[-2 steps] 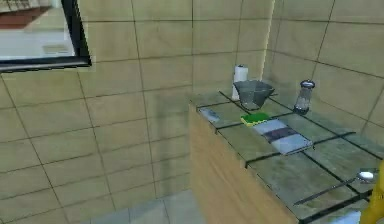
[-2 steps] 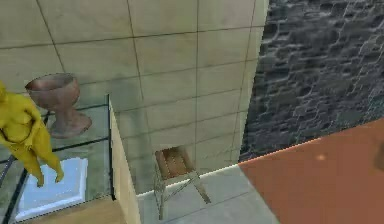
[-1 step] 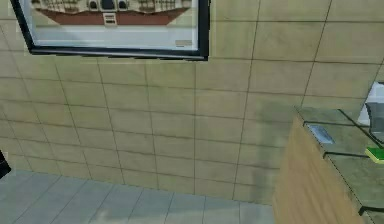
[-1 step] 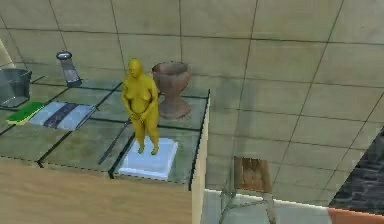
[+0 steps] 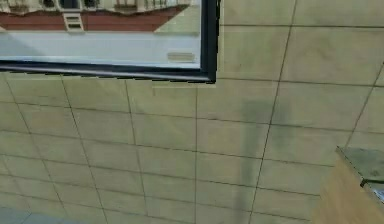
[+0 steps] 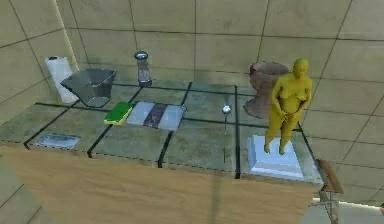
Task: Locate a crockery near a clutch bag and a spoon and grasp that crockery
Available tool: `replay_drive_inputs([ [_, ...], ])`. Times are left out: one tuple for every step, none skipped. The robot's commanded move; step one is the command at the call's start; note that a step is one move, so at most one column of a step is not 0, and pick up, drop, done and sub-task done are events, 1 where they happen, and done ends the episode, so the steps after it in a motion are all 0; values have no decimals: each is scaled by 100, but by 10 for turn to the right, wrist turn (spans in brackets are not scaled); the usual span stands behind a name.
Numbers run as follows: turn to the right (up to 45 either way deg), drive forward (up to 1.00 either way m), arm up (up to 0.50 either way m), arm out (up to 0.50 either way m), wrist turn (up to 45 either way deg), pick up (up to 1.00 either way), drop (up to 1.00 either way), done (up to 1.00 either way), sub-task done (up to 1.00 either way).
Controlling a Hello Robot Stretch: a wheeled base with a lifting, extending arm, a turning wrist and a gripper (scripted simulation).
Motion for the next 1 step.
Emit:
replay_drive_inputs([
  [-210,0,0,0,0,0,0,0,0],
])
